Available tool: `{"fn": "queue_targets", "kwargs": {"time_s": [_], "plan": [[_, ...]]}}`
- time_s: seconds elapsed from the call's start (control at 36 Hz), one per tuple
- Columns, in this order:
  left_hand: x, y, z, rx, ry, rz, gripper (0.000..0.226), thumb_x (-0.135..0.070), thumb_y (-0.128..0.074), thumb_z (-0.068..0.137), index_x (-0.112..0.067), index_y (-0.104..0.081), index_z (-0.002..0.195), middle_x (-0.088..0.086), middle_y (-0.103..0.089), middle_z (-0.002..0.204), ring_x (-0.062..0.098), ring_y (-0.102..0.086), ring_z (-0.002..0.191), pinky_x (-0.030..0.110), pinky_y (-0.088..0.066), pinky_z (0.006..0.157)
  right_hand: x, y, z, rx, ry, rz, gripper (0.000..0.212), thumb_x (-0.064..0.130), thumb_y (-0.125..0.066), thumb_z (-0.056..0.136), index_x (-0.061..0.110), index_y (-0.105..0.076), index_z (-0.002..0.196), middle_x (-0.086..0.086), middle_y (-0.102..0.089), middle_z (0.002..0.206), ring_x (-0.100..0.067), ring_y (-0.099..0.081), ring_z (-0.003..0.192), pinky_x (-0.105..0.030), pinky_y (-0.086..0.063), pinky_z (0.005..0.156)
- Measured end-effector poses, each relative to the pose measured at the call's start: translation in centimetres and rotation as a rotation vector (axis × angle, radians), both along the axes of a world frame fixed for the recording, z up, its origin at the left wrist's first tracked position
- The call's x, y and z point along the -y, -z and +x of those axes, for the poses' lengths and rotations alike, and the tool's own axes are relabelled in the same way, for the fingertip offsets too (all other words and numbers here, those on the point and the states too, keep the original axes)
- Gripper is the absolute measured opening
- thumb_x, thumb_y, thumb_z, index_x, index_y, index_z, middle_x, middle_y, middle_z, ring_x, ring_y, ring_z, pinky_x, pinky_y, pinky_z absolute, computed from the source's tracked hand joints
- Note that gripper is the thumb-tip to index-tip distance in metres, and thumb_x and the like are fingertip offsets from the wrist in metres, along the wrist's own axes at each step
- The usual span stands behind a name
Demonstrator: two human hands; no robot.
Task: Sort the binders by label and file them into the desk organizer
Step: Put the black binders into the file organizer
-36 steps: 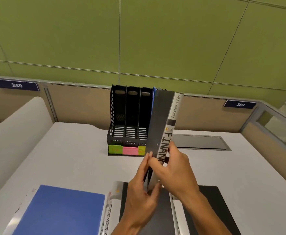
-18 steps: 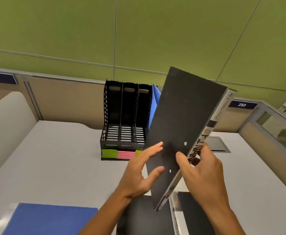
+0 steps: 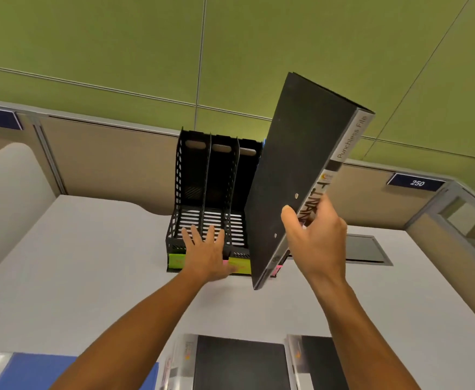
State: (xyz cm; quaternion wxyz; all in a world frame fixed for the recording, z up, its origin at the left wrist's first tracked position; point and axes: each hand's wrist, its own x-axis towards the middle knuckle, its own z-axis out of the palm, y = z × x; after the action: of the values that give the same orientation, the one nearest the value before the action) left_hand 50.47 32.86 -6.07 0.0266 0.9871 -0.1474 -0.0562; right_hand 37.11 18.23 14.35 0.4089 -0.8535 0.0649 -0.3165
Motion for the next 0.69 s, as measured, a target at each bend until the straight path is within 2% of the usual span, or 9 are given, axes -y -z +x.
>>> {"fn": "queue_targets", "kwargs": {"time_s": [0.08,0.22,0.31,0.39,0.47,0.58,0.69], "plan": [[-0.1,0.2,-0.3,0.052,0.018,0.013,0.107,-0.089,-0.039,0.076,-0.032,-0.003,0.159,0.01,-0.006,0.168,0.048,0.0,0.151,0.072,0.003,0.115,-0.1,0.1,2.3,0.009,-0.02,-0.006,0.01,0.023,-0.066,0.093,0.02,-0.057,0.096,0.01,-0.062,0.077,0.003,-0.062,0.071,-0.007,-0.047,0.054],[-0.6,-0.3,-0.5,0.047,0.037,-0.004,0.096,-0.078,-0.05,0.081,-0.027,-0.02,0.156,0.011,-0.018,0.166,0.041,-0.006,0.153,0.069,-0.006,0.117,-0.4,0.9,5.4,-0.002,-0.038,-0.007,0.011,0.023,-0.065,0.093,0.018,-0.059,0.102,0.012,-0.063,0.081,0.005,-0.06,0.074,-0.006,-0.047,0.057],[-0.5,-0.1,-0.4,0.052,0.034,-0.004,0.095,-0.075,-0.053,0.08,-0.025,-0.024,0.155,0.012,-0.022,0.164,0.041,-0.007,0.153,0.07,-0.009,0.115,-0.8,1.7,7.0,0.003,-0.029,-0.009,0.013,0.022,-0.065,0.093,0.016,-0.061,0.104,0.012,-0.063,0.08,0.008,-0.06,0.076,-0.003,-0.045,0.058],[-0.4,0.3,-0.2,0.068,0.039,0.01,0.096,-0.075,-0.052,0.079,-0.025,-0.021,0.155,0.013,-0.018,0.165,0.043,-0.001,0.153,0.071,-0.007,0.114,-1.2,2.7,8.2,0.002,-0.022,-0.015,0.016,0.023,-0.064,0.093,0.016,-0.061,0.107,0.007,-0.066,0.085,-0.002,-0.063,0.073,-0.006,-0.046,0.059],[-0.4,0.8,-0.2,0.104,0.043,0.032,0.101,-0.075,-0.049,0.08,-0.021,-0.014,0.158,0.014,-0.012,0.166,0.045,0.008,0.152,0.072,-0.003,0.114,-1.6,3.8,9.1,0.011,-0.002,-0.022,0.022,0.026,-0.064,0.094,0.014,-0.061,0.112,0.002,-0.068,0.093,-0.007,-0.064,0.081,-0.003,-0.046,0.062],[-0.5,1.3,-0.6,0.174,0.046,0.084,0.11,-0.074,-0.049,0.081,-0.011,-0.004,0.159,0.02,0.0,0.167,0.047,0.015,0.15,0.069,0.003,0.116,-1.8,4.4,10.2,0.053,0.027,-0.018,0.023,0.027,-0.065,0.094,0.014,-0.062,0.112,0.004,-0.068,0.091,-0.006,-0.065,0.079,-0.003,-0.047,0.063],[-0.7,1.3,-1.0,0.23,0.035,0.054,0.113,-0.071,-0.048,0.084,-0.002,0.001,0.157,0.025,0.006,0.165,0.045,0.014,0.151,0.061,0.004,0.122,-2.0,5.1,11.1,0.063,0.024,-0.009,0.024,0.027,-0.065,0.094,0.014,-0.061,0.115,0.008,-0.067,0.092,-0.002,-0.064,0.08,-0.003,-0.048,0.066]]}}
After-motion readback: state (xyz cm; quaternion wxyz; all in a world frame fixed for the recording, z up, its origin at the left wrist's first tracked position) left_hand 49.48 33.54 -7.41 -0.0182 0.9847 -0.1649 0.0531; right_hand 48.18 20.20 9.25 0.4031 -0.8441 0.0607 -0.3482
